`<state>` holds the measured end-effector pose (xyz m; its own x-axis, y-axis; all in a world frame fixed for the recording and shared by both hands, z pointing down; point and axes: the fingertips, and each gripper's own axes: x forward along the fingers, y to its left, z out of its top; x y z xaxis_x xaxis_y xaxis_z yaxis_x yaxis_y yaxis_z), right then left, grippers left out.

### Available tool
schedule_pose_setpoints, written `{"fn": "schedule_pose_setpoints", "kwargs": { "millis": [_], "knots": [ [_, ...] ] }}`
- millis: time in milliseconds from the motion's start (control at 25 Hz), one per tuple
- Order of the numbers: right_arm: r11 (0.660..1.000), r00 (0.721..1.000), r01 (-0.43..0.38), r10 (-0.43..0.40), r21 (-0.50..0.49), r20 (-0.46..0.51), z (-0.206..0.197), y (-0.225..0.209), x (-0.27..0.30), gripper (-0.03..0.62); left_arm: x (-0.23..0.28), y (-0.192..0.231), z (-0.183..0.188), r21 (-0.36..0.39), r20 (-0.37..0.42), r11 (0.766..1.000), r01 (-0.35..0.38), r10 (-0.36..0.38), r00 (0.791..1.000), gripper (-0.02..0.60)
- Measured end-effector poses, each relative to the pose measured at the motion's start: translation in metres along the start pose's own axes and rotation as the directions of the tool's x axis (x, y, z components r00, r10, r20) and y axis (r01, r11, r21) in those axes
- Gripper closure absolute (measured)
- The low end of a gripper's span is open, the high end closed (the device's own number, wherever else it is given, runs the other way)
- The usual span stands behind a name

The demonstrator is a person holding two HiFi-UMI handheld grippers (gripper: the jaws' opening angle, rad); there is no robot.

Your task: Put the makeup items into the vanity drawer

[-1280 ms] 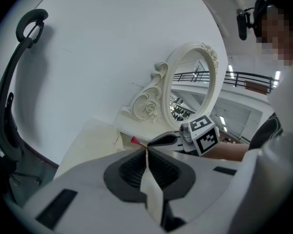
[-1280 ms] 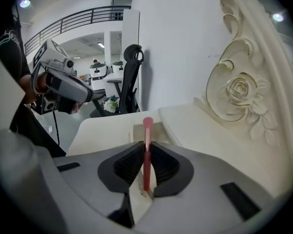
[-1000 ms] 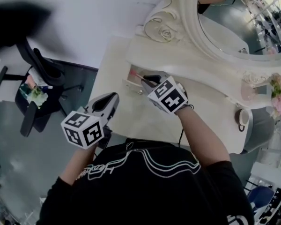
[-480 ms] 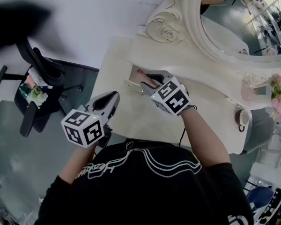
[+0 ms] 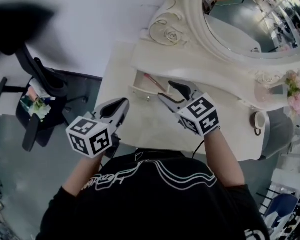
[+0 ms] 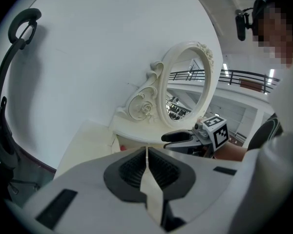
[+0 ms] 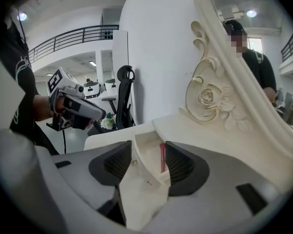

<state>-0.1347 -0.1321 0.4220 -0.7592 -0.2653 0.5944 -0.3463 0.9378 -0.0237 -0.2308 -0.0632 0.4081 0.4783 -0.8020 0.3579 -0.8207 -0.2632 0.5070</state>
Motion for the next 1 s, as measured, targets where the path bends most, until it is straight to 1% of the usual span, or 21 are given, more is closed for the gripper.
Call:
{"fn": "schedule_pose_setpoints", "kwargs": {
  "millis": [160, 320, 520, 680, 1000],
  "knots": [
    [0.998, 0.999, 0.043, -0.044, 0.039, 0.029, -0.010, -0.002, -0.025, 0.366, 0.010, -0.013, -0.003, 0.021, -0.020, 0.999, 0.034, -0.034, 0.999, 0.549],
    [0.992, 0.995, 0.091, -0.094, 0.093, 0.033, -0.030, -0.008, -0.048, 0.358, 0.025, -0.026, -0.008, 0.039, -0.043, 0.997, 0.073, -0.071, 0.997, 0.549],
    [0.978, 0.987, 0.156, -0.159, 0.137, 0.013, -0.059, -0.019, -0.073, 0.355, 0.045, -0.044, -0.017, 0.052, -0.081, 0.991, 0.121, -0.117, 0.990, 0.549],
    [0.966, 0.981, 0.194, -0.195, 0.174, -0.011, -0.084, -0.024, -0.091, 0.355, 0.056, -0.058, -0.023, 0.065, -0.109, 0.986, 0.154, -0.146, 0.983, 0.549],
    [0.941, 0.967, 0.254, -0.242, 0.225, -0.079, -0.133, -0.031, -0.108, 0.355, 0.073, -0.072, -0.030, 0.078, -0.140, 0.980, 0.180, -0.168, 0.976, 0.549]
  ]
}}
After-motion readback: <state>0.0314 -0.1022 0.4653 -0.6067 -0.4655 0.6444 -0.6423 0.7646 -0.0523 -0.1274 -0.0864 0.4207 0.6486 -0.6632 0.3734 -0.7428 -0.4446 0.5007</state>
